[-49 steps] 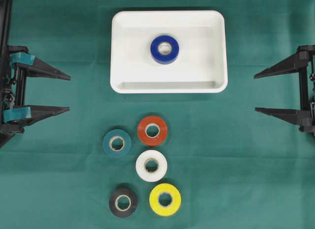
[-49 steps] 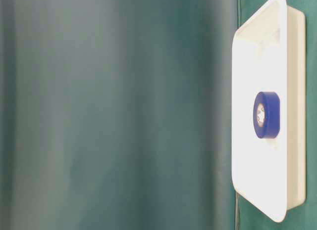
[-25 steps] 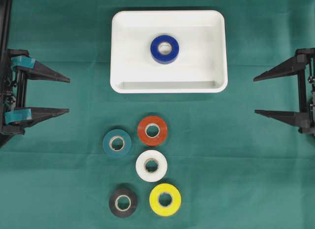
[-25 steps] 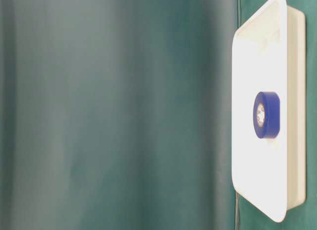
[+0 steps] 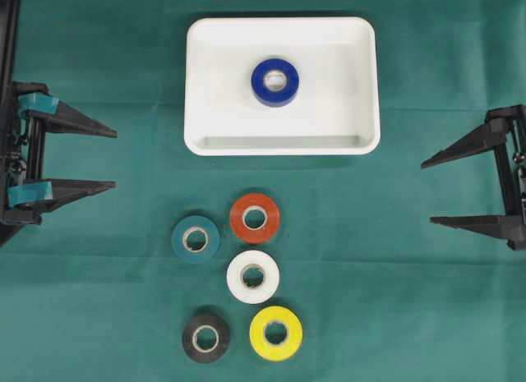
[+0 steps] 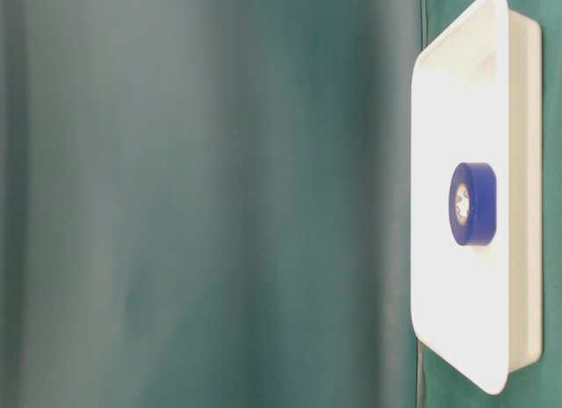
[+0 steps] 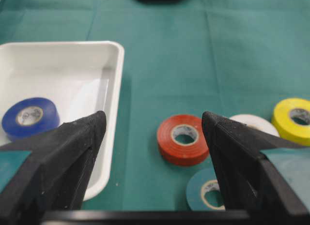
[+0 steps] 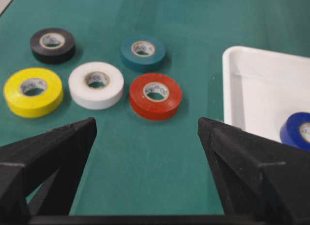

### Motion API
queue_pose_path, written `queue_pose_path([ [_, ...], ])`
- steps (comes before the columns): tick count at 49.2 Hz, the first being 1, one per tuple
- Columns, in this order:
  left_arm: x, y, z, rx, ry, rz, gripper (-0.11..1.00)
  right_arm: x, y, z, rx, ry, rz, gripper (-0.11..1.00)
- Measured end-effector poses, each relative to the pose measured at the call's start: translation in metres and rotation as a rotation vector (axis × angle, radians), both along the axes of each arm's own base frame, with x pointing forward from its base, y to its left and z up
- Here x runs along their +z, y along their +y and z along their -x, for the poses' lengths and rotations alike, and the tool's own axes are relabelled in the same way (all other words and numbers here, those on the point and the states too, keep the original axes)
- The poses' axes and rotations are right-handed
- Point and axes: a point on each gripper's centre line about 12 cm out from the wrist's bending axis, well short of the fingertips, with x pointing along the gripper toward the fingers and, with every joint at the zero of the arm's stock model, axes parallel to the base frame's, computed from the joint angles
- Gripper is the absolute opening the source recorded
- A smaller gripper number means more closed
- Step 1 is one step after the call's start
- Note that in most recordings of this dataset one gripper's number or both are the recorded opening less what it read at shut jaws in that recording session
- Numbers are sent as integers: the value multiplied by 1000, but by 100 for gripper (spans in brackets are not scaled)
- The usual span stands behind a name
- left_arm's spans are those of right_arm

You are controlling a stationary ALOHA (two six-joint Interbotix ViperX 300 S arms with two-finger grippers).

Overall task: Pick up the tape from a random location and place it into the white case.
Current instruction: 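Reach the right gripper toward the teal tape roll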

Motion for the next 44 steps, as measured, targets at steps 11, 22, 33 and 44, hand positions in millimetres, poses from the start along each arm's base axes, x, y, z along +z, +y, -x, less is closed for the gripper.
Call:
queue_pose_path([
  [11,0,0,0,1,-2,3,80,-1,1,-6,0,-3,0,92],
  [22,0,0,0,1,-2,6,80,4,2,-24,-1,-17,-1,92],
  [33,0,0,0,1,0,6,80,13,6,-59,3,-10,9,92],
  [44,0,0,0,1,-2,6,80,18,10,-100,3,-18,8,92],
])
